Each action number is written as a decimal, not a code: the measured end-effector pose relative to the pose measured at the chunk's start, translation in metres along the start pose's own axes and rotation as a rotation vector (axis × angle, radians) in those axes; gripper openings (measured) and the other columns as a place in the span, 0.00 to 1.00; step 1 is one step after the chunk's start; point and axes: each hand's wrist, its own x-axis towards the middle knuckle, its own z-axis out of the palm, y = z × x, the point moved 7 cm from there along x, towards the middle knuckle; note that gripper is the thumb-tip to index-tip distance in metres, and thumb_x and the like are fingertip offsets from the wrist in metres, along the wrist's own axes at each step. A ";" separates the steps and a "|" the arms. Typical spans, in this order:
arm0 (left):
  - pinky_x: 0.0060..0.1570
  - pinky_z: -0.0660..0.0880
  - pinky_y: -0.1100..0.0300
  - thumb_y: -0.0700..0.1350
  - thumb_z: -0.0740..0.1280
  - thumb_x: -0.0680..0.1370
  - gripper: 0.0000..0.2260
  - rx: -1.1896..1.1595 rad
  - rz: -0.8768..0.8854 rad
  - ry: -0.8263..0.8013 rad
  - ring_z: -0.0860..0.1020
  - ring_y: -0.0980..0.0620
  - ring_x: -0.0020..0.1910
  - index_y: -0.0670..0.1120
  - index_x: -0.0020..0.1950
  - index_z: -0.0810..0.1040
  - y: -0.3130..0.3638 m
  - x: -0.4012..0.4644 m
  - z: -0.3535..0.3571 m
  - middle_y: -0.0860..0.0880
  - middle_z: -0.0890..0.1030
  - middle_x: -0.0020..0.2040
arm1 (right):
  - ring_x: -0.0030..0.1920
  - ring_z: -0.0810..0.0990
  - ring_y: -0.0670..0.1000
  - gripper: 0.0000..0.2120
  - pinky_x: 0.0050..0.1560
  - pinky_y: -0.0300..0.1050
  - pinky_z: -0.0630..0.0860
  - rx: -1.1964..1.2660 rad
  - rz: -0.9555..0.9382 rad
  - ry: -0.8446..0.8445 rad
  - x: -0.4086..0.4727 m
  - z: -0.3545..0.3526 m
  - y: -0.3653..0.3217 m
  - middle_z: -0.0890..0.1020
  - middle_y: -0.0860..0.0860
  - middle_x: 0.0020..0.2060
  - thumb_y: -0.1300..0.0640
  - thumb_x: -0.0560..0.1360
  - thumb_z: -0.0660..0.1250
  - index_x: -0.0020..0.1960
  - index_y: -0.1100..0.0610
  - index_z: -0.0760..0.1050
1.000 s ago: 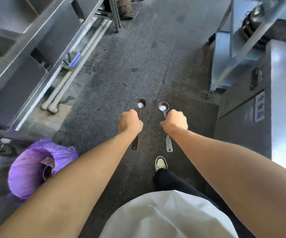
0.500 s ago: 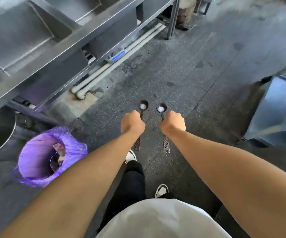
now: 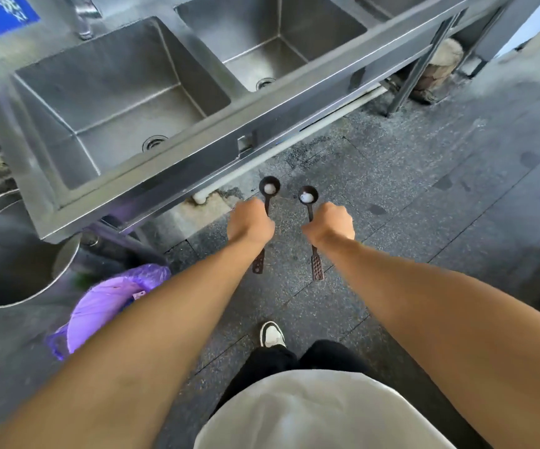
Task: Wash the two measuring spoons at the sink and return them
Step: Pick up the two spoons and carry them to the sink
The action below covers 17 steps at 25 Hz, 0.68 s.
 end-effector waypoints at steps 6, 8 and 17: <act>0.36 0.71 0.55 0.41 0.74 0.73 0.06 -0.011 -0.127 0.098 0.83 0.40 0.48 0.42 0.48 0.82 -0.043 0.083 -0.065 0.41 0.84 0.47 | 0.39 0.80 0.55 0.07 0.38 0.43 0.78 -0.020 -0.156 0.010 0.065 -0.006 -0.118 0.79 0.52 0.36 0.59 0.73 0.73 0.48 0.58 0.77; 0.36 0.71 0.55 0.41 0.73 0.73 0.06 -0.054 -0.161 0.119 0.82 0.38 0.47 0.41 0.48 0.81 -0.053 0.106 -0.083 0.40 0.84 0.47 | 0.41 0.81 0.57 0.06 0.38 0.43 0.75 -0.072 -0.212 0.017 0.087 -0.009 -0.154 0.78 0.53 0.37 0.60 0.72 0.73 0.47 0.58 0.77; 0.38 0.80 0.52 0.36 0.68 0.73 0.08 -0.145 -0.357 0.217 0.82 0.38 0.44 0.41 0.37 0.72 -0.111 0.212 -0.168 0.41 0.79 0.39 | 0.47 0.82 0.58 0.10 0.43 0.46 0.77 -0.148 -0.471 -0.099 0.188 -0.003 -0.323 0.77 0.55 0.39 0.56 0.73 0.73 0.50 0.59 0.77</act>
